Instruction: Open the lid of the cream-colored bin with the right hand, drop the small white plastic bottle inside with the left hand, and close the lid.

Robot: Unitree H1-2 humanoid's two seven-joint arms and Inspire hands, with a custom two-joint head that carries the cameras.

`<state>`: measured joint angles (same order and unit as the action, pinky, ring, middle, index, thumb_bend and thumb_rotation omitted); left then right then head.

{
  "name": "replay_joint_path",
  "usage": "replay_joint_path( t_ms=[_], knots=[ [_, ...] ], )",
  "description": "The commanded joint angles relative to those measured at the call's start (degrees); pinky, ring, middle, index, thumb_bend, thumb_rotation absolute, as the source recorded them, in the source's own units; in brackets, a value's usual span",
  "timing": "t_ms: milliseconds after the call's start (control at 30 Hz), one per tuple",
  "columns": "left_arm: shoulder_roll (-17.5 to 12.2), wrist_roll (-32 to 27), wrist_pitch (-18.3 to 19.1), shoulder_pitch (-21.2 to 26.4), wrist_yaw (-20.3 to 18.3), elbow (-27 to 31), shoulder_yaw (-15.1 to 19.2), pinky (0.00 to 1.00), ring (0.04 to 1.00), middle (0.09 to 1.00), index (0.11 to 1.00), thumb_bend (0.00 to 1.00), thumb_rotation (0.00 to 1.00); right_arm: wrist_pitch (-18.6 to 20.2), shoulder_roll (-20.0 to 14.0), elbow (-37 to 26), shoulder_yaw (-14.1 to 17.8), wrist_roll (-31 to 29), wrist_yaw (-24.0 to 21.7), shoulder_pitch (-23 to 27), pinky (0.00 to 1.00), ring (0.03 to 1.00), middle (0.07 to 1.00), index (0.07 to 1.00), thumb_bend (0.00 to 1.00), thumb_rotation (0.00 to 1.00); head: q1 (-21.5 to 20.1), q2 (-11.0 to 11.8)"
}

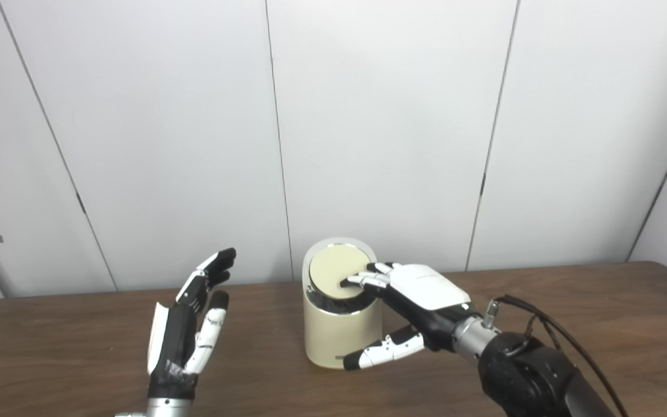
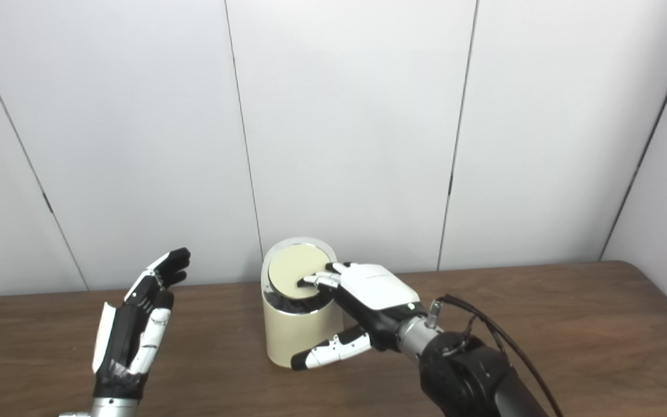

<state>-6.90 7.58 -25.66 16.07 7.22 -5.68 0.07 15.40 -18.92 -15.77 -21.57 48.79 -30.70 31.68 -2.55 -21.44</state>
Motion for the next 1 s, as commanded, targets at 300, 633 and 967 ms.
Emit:
replay_joint_path(
  t_ms=[300, 633, 967],
  knots=[
    [-0.56, 0.28, -1.20, 1.80, 1.10, 1.65, -0.04, 0.82, 0.844, 0.843, 0.833, 0.53, 0.86, 0.31, 0.40, -1.30, -1.69, 6.11, -3.10, 2.67, 1.00, 0.974, 0.896, 0.856, 0.90, 0.81, -0.47, -0.03],
    [-0.52, -0.16, -1.21, 1.61, 0.55, 1.91, 0.20, 0.83, 0.852, 0.848, 0.840, 0.54, 0.85, -1.41, 0.04, -1.95, -4.63, 14.95, -7.48, 3.29, 1.00, 0.967, 0.875, 0.832, 0.91, 0.83, -0.71, -0.52],
    [-0.18, -2.85, -1.14, 1.60, -0.86, 2.18, 0.73, 0.86, 0.861, 0.852, 0.840, 0.54, 0.82, -6.44, 0.59, 0.06, -9.04, 32.52, -11.64, 2.37, 0.95, 0.914, 0.822, 0.789, 0.98, 0.91, -0.89, -1.16]
  ],
)
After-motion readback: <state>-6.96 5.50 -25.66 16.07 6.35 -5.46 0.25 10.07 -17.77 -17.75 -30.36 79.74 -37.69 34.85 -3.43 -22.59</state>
